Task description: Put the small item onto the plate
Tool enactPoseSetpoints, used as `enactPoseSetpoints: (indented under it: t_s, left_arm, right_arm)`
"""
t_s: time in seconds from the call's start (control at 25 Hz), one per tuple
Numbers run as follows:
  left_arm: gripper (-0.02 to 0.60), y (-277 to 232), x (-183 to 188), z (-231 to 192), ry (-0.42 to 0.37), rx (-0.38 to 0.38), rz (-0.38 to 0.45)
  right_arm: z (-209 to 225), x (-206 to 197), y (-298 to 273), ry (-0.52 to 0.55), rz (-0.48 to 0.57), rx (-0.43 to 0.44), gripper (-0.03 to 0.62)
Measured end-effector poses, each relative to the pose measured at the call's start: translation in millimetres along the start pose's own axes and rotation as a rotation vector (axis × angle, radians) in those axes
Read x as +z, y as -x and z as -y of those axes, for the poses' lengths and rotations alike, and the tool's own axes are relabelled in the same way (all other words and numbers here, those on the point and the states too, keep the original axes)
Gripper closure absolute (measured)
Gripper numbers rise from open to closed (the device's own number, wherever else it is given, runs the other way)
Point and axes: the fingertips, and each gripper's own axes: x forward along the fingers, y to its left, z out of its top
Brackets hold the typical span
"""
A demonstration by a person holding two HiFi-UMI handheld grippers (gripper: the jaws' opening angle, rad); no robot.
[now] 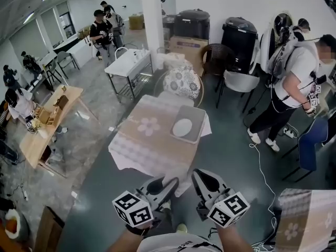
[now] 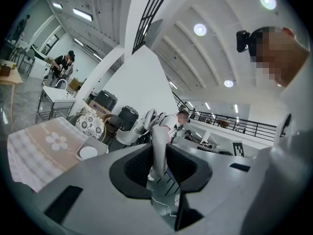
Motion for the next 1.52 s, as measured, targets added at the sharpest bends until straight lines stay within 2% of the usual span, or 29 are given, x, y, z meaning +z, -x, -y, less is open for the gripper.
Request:
enactPoseSetpoints:
  t_s: [0.56,0.76,0.92,1.08,1.52]
  left_arm:
    - [0.491,-95,58,-120,-0.029,-0.074,-0.107]
    - [0.491,-121,66,-169,-0.021,-0.079,-0.151]
    - [0.491,-144,58,-189,-0.002,-0.083,-0.197]
    - [0.491,-174,49,-210,0.007,-0.053,-0.222]
    - [0.491,-254,18,-299,0.089,0.088,-0.280]
  right_arm:
    - [92,15,-125,-0.004,-0.001,-0.140,0.580]
    - [116,14,-163,0.002,-0.007,-0.179,0.580]
    - [140,10,-174,-0.007,-0.026,-0.222,0.579]
    - [178,5,-184,-0.036,-0.034,-0.232,0.579]
    - [282,-18,-247,-0.073,-0.106,-0.159,0.579]
